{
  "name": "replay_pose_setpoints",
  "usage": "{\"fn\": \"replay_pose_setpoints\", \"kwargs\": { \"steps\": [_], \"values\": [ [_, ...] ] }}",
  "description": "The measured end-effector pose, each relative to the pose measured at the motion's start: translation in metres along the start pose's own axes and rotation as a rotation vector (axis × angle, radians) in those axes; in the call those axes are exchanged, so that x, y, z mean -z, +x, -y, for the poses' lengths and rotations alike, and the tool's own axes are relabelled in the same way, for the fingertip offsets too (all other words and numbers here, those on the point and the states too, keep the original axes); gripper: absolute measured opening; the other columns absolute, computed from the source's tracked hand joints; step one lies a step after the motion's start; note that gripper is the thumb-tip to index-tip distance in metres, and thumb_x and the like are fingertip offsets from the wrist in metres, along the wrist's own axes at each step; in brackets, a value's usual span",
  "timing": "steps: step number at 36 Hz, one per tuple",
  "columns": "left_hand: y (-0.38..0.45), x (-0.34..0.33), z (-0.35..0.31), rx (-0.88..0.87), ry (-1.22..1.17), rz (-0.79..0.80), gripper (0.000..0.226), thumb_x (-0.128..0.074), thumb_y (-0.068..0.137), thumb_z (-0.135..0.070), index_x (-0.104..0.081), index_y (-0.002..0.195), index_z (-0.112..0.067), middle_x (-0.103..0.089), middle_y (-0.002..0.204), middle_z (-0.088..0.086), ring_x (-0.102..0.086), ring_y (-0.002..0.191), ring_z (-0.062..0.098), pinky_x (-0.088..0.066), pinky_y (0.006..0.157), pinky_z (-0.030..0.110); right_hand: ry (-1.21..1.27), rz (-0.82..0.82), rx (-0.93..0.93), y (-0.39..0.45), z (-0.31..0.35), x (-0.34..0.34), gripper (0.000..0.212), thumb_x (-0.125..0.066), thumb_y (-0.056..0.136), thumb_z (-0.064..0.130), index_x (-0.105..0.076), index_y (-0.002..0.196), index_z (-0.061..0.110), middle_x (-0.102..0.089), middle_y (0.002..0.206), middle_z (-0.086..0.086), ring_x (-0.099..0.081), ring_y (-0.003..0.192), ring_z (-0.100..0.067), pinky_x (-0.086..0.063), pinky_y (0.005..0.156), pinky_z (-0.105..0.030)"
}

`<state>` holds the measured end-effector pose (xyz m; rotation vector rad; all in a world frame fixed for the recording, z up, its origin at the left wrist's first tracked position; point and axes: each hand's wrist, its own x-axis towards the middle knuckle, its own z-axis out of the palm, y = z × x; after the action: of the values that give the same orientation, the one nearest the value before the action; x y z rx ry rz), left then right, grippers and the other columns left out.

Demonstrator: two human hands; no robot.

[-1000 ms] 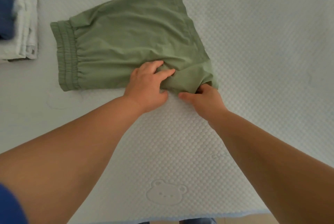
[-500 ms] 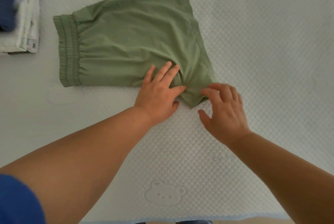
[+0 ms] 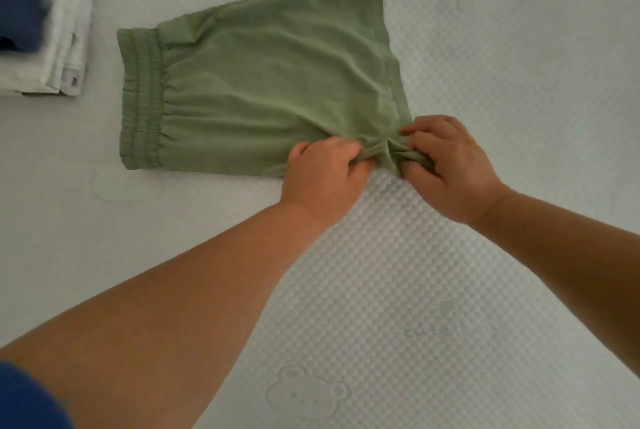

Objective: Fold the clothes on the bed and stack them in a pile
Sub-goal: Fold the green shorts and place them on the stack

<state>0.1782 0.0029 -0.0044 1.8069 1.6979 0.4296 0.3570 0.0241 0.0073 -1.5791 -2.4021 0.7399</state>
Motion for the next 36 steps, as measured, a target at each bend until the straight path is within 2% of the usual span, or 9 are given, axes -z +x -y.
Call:
{"fn": "replay_pose_setpoints", "kwargs": {
  "steps": [3, 6, 11, 14, 16, 20, 24, 30, 36],
  "values": [
    [0.017, 0.014, 0.000, 0.252, -0.209, 0.005, 0.041, -0.050, 0.094, -0.034, -0.041, 0.058, -0.016, -0.051, 0.060, 0.002, -0.047, 0.067, 0.028, -0.024, 0.058, 0.032, 0.266, 0.102, -0.139, 0.019, 0.001, 0.014, 0.047, -0.058, 0.075, 0.059, -0.061, 0.104, 0.022, -0.062, 0.105, 0.006, -0.054, 0.097, -0.009, -0.037, 0.085, -0.013],
    [0.037, 0.024, 0.005, 0.336, -0.327, -0.014, 0.041, -0.045, 0.097, -0.034, -0.043, 0.059, -0.018, -0.063, 0.089, 0.019, -0.055, 0.087, 0.035, -0.032, 0.064, 0.031, 0.458, 0.194, -0.310, 0.037, -0.003, 0.016, 0.041, -0.073, 0.066, 0.056, -0.056, 0.098, 0.037, -0.062, 0.093, 0.015, -0.057, 0.083, 0.001, -0.041, 0.067, -0.015],
    [0.064, 0.032, 0.011, 0.428, -0.364, 0.056, 0.041, -0.042, 0.097, -0.038, -0.063, 0.077, -0.009, -0.066, 0.097, 0.017, -0.057, 0.093, 0.031, -0.036, 0.071, 0.029, 0.663, 0.027, -0.451, 0.066, -0.007, 0.013, 0.009, -0.069, 0.081, 0.034, -0.068, 0.087, 0.027, -0.068, 0.086, 0.010, -0.063, 0.082, -0.006, -0.048, 0.072, -0.021],
    [0.075, 0.034, 0.015, 0.487, -0.413, 0.066, 0.037, -0.047, 0.095, -0.039, -0.060, 0.068, -0.017, -0.062, 0.075, 0.001, -0.056, 0.079, 0.023, -0.039, 0.061, 0.021, 0.814, 0.005, -0.521, 0.076, -0.008, 0.008, 0.007, -0.063, 0.085, 0.040, -0.065, 0.082, 0.034, -0.068, 0.085, 0.019, -0.062, 0.084, 0.004, -0.044, 0.076, -0.016],
    [0.078, 0.033, 0.018, 0.514, -0.481, 0.053, 0.032, -0.050, 0.093, -0.039, -0.065, 0.077, -0.015, -0.067, 0.084, 0.005, -0.061, 0.084, 0.023, -0.047, 0.075, 0.024, 0.898, 0.004, -0.607, 0.079, -0.011, 0.002, 0.013, -0.061, 0.087, 0.042, -0.061, 0.079, 0.032, -0.064, 0.086, 0.021, -0.059, 0.089, 0.003, -0.044, 0.083, -0.023],
    [0.078, 0.028, 0.020, 0.532, -0.427, 0.045, 0.039, -0.046, 0.095, -0.036, -0.069, 0.093, -0.006, -0.067, 0.099, 0.012, -0.059, 0.095, 0.029, -0.045, 0.083, 0.032, 0.754, -0.020, -0.685, 0.081, -0.018, -0.004, 0.019, -0.055, 0.090, 0.030, -0.063, 0.073, 0.026, -0.058, 0.077, 0.012, -0.053, 0.075, -0.008, -0.043, 0.070, -0.025],
    [0.081, 0.024, 0.018, 0.543, -0.352, 0.057, 0.038, -0.042, 0.096, -0.037, -0.061, 0.077, -0.010, -0.063, 0.089, 0.011, -0.057, 0.092, 0.030, -0.039, 0.073, 0.030, 0.733, -0.046, -0.758, 0.080, -0.021, -0.003, 0.020, -0.053, 0.087, 0.017, -0.064, 0.073, 0.025, -0.058, 0.076, 0.007, -0.053, 0.077, -0.014, -0.044, 0.072, -0.032],
    [0.083, 0.026, 0.008, 0.457, -0.334, 0.052, 0.043, -0.046, 0.094, -0.034, -0.044, 0.056, -0.014, -0.062, 0.082, 0.012, -0.057, 0.087, 0.032, -0.031, 0.062, 0.030, 0.846, 0.120, -0.658, 0.089, -0.016, 0.010, 0.024, -0.071, 0.074, 0.050, -0.069, 0.084, 0.028, -0.070, 0.094, 0.013, -0.065, 0.093, -0.009, -0.050, 0.089, -0.033],
    [0.074, 0.029, 0.006, 0.371, -0.373, 0.103, 0.028, -0.049, 0.095, -0.034, -0.065, 0.080, -0.017, -0.061, 0.078, 0.001, -0.056, 0.079, 0.019, -0.033, 0.060, 0.027, 0.747, 0.005, -0.741, 0.082, -0.016, 0.008, 0.034, -0.066, 0.080, 0.051, -0.070, 0.074, 0.018, -0.072, 0.082, 0.006, -0.067, 0.084, -0.013, -0.052, 0.084, -0.032]
  ]
}}
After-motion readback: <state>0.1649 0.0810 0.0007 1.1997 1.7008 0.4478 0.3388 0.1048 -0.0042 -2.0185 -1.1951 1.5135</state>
